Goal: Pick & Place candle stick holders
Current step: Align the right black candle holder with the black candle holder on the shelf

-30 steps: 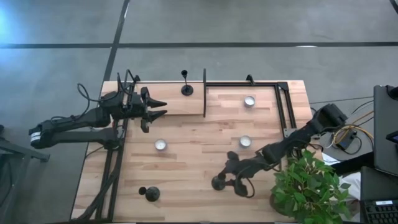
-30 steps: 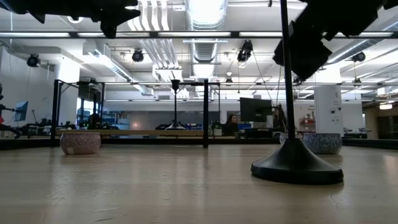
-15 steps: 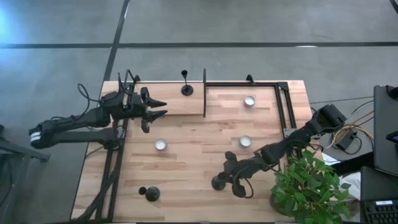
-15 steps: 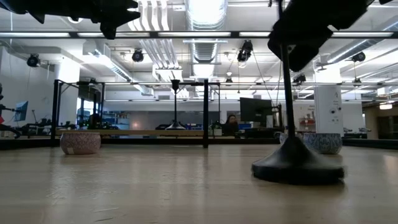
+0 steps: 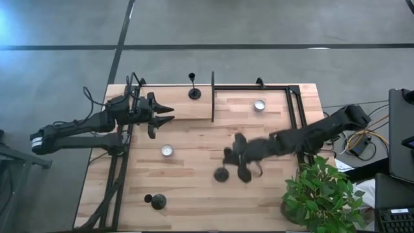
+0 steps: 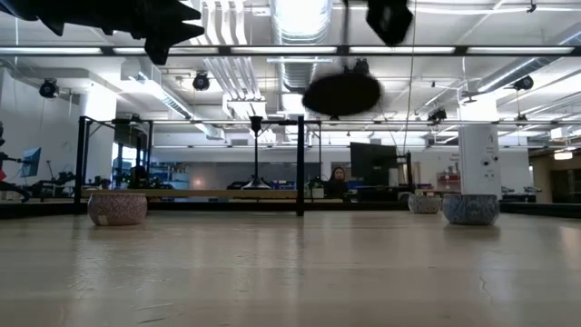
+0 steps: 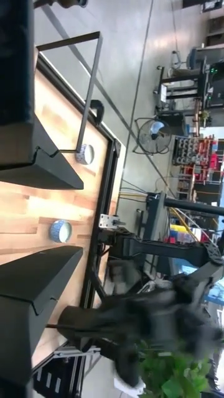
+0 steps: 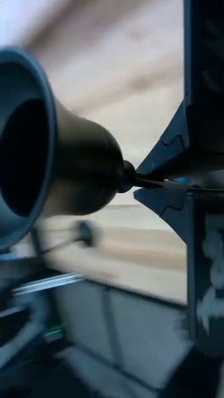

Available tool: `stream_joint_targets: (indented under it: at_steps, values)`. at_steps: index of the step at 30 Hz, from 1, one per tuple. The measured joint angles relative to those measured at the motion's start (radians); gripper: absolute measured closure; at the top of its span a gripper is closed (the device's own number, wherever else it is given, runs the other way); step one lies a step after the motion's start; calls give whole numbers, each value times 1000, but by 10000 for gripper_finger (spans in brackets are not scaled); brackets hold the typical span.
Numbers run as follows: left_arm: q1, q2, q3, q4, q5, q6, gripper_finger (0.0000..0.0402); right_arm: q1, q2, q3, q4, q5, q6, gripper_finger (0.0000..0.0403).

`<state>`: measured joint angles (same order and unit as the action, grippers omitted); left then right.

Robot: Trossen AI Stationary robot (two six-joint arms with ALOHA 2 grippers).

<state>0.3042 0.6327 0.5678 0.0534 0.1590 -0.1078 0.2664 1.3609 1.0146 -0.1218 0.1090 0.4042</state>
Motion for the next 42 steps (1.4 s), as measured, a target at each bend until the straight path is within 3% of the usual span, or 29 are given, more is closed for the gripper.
stream_joint_targets:
  at_steps: [7, 12, 18, 30, 42]
  values:
    - [-12, 53, 0, -2, 41, -10, 239, -176, -12, 192, -84, -114, -107, 393]
    - [-50, 136, 2, 76, 45, -31, 238, -267, 76, 326, -220, -186, -193, 393]
    - [-74, 239, 25, 245, 74, -31, 238, -337, 206, 438, -192, -318, -252, 392]
    - [-74, 311, 74, 223, 120, -32, 238, -381, 398, 660, -201, -350, -376, 390]
    - [-74, 307, 75, 209, 121, -45, 239, -413, 443, 799, -283, -357, -422, 390]
